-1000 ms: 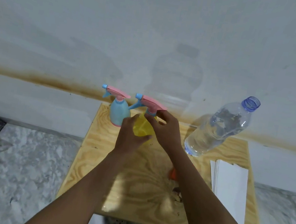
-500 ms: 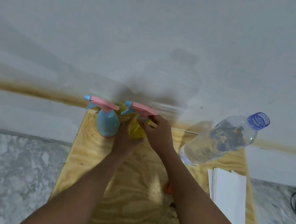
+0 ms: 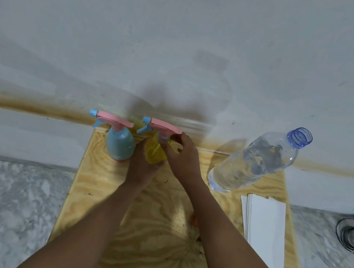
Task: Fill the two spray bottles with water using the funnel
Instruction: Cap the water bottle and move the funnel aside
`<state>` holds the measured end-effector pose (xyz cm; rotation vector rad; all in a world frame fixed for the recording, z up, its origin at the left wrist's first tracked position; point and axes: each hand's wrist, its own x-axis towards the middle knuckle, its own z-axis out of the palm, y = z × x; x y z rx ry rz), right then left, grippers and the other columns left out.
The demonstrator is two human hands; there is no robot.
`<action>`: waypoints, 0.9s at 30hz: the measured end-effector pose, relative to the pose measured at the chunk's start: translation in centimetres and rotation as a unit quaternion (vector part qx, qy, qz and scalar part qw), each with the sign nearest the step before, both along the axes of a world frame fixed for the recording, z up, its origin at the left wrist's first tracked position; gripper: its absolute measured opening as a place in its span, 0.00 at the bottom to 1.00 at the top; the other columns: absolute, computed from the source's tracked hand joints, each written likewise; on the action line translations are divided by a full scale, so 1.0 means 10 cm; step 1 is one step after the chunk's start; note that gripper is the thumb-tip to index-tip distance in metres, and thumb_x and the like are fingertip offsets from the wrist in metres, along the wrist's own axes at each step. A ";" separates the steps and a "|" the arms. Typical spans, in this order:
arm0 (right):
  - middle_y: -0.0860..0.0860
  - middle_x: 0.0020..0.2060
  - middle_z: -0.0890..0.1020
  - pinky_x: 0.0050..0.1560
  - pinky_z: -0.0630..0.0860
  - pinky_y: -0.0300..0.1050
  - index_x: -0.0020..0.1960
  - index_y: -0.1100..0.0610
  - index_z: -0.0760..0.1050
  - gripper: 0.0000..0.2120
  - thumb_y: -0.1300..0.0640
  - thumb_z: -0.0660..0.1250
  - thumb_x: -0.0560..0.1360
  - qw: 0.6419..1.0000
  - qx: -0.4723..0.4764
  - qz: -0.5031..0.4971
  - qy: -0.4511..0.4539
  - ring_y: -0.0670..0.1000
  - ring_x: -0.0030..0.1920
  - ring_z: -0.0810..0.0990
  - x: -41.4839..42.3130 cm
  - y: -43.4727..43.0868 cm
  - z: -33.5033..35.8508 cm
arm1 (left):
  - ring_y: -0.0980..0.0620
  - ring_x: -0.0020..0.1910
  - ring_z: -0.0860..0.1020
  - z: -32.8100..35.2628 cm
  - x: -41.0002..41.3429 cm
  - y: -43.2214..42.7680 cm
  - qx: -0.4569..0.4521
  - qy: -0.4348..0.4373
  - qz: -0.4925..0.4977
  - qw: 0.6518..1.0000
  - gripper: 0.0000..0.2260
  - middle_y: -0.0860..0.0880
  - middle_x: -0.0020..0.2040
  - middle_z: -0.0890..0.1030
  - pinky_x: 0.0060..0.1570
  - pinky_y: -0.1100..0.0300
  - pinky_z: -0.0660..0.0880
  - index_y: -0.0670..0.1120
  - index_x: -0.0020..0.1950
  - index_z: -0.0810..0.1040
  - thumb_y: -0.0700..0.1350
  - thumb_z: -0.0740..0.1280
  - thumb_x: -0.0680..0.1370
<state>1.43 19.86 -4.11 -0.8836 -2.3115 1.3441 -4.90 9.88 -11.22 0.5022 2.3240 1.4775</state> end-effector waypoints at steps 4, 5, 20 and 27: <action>0.45 0.57 0.82 0.58 0.78 0.45 0.64 0.53 0.76 0.20 0.46 0.70 0.75 1.000 0.000 0.029 -0.004 0.43 0.58 0.79 0.12 0.05 0.09 | 0.49 0.62 0.76 0.01 0.03 0.00 0.001 0.005 0.002 1.000 0.31 0.47 0.62 0.78 0.60 0.57 0.72 0.45 0.69 0.70 0.45 0.79 0.69; 0.46 0.57 0.82 0.58 0.78 0.45 0.65 0.53 0.76 0.20 0.47 0.70 0.76 0.999 0.002 0.033 -0.006 0.43 0.57 0.79 0.15 0.06 0.11 | 0.49 0.62 0.76 0.01 0.03 0.00 0.001 0.003 0.002 1.000 0.32 0.47 0.62 0.78 0.60 0.56 0.73 0.45 0.69 0.70 0.45 0.79 0.69; 0.40 0.46 0.82 0.47 0.79 0.41 0.55 0.49 0.81 0.08 0.57 0.69 0.77 0.997 0.081 -0.006 0.002 0.43 0.45 0.81 1.64 0.15 0.38 | 0.44 0.64 0.74 0.46 0.94 -0.28 0.024 0.036 0.116 0.992 0.33 0.42 0.64 0.73 0.63 0.51 0.72 0.42 0.70 0.71 0.58 0.73 0.70; 0.40 0.45 0.80 0.48 0.78 0.43 0.56 0.50 0.80 0.09 0.52 0.68 0.77 0.988 0.074 -0.054 -0.127 0.42 0.43 0.79 2.51 0.49 0.07 | 0.51 0.60 0.74 1.14 1.51 0.27 0.084 0.107 -0.042 0.990 0.31 0.50 0.63 0.71 0.56 0.56 0.75 0.46 0.71 0.70 0.56 0.74 0.72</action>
